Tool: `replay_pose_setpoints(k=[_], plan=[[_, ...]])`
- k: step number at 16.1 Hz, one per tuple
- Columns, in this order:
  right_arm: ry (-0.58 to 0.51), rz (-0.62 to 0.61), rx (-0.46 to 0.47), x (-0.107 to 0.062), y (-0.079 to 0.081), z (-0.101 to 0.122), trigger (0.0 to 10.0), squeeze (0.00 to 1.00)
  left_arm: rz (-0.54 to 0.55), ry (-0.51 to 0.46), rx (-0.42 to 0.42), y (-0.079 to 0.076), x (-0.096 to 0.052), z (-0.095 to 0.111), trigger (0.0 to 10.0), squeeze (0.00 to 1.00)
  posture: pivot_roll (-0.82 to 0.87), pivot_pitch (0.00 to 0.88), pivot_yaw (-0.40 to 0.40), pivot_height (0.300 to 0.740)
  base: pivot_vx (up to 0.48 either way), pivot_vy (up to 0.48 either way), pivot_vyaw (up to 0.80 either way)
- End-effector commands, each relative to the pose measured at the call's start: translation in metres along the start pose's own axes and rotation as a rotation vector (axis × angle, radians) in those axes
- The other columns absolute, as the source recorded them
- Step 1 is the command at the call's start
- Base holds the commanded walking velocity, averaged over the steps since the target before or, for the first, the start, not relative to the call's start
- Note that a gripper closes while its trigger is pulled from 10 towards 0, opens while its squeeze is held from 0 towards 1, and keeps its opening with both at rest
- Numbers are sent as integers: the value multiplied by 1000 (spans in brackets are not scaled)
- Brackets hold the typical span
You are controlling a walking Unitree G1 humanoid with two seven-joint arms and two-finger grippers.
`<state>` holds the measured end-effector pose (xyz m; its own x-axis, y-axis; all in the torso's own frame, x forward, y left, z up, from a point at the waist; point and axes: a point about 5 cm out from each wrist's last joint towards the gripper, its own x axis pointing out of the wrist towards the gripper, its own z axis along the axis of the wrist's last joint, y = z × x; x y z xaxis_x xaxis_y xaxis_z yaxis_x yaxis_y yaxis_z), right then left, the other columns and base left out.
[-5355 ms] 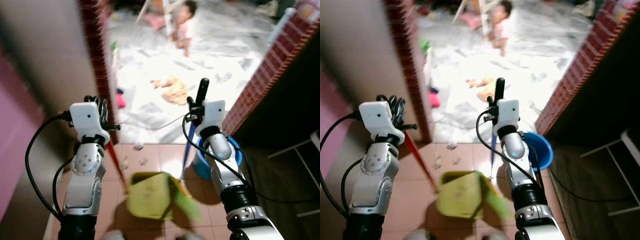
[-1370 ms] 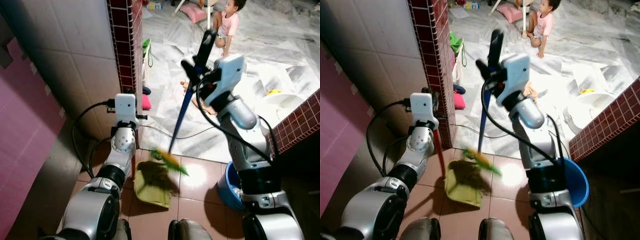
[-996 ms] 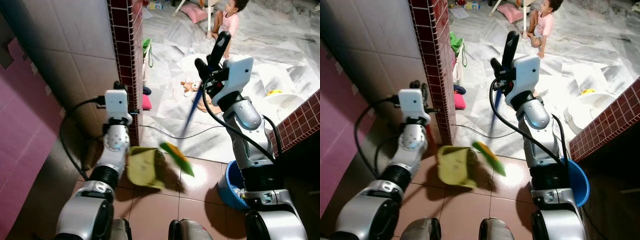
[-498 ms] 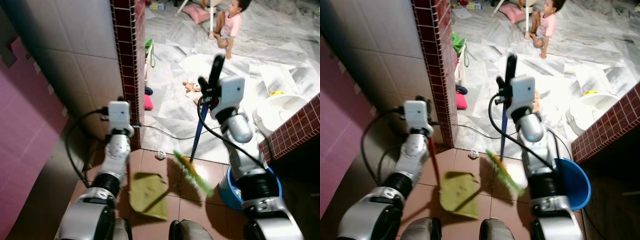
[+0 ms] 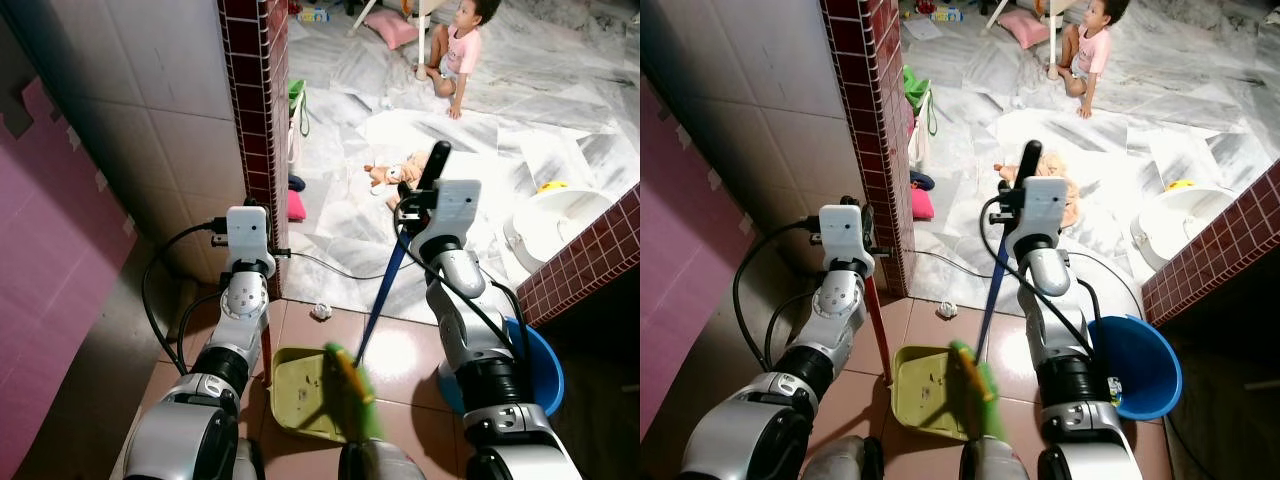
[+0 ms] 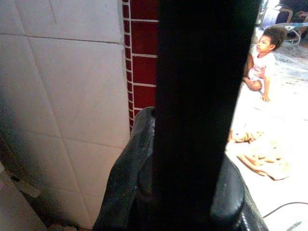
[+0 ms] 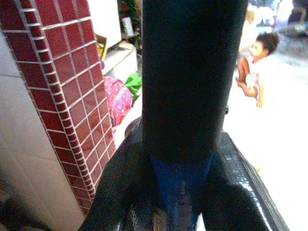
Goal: Sweep floor
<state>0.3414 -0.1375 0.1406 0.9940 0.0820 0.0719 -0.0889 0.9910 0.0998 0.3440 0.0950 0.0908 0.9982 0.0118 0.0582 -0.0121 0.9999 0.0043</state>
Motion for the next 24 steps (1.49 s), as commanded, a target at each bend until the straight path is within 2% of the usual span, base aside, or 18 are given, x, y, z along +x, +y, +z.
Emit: replay_pose_setpoints(k=[1, 3, 5, 9, 10, 11, 12, 13, 14, 17, 18, 19, 20, 24], plan=[[-14, -29, 97, 5, -1, 6, 10000, 0, -4, 44, -20, -5, -1, -5, 10000, 0, -120, 62, -16, 740, 0, 0, 0], [-60, -28, 122, 7, 2, 17, 10000, 0, 0, 61, -9, -4, -2, -8, 10000, 0, -120, 61, -17, 740, 0, 0, 0], [-69, -6, 198, 9, 8, 25, 10000, 0, 19, 75, -29, -2, -2, -10, 10000, 0, -122, 61, -18, 740, 0, 0, 0], [-170, 205, 258, 13, 33, 65, 10000, 0, 12, 90, -57, -1, -2, -11, 10000, 0, -130, 65, -15, 740, 0, 0, 0], [-240, 253, 196, 15, 34, 84, 10000, 0, -18, 79, -93, -4, -1, -9, 10000, 0, -130, 65, -15, 740, 0, 0, 0], [-268, 263, 153, 15, 33, 89, 10000, 0, -29, 74, -93, -4, -1, -8, 10000, 0, -132, 63, -14, 740, 0, 0, 0], [-327, 273, 35, 15, 31, 98, 10000, 0, -37, 52, -80, -2, 1, -3, 10000, 0, -134, 62, -14, 740, 0, 0, 0], [-344, 251, 8, 16, 27, 101, 10000, 0, -32, 29, -72, 0, 4, 2, 10000, 0, -134, 62, -14, 740, 0, 0, 0], [-348, 228, -6, 17, 22, 102, 10000, 0, -27, 22, -66, 0, 5, 5, 10000, 0, -134, 62, -14, 740, 0, 0, 0], [-339, 89, -91, 21, -1, 98, 10000, 0, -124, -62, -86, -8, 12, 26, 10000, 0, -117, 57, -15, 740, 0, 0, 0], [-335, 84, -106, 21, -2, 96, 10000, 0, -131, -68, -84, -8, 12, 27, 10000, 0, -116, 55, -15, 740, 0, 0, 0], [-322, 82, -114, 21, -4, 93, 10000, 0, -140, -73, -67, -7, 11, 27, 10000, 0, -114, 55, -14, 740, 0, 0, 0], [-294, 63, -166, 21, -7, 85, 10000, 0, -144, -69, -44, -5, 9, 23, 10000, 0, -114, 53, -13, 740, 0, 0, 0], [-186, 21, -194, 18, -12, 57, 10000, 0, -124, -34, 24, 8, 2, 10, 10000, 0, -113, 48, -11, 740, 0, 0, 0]])
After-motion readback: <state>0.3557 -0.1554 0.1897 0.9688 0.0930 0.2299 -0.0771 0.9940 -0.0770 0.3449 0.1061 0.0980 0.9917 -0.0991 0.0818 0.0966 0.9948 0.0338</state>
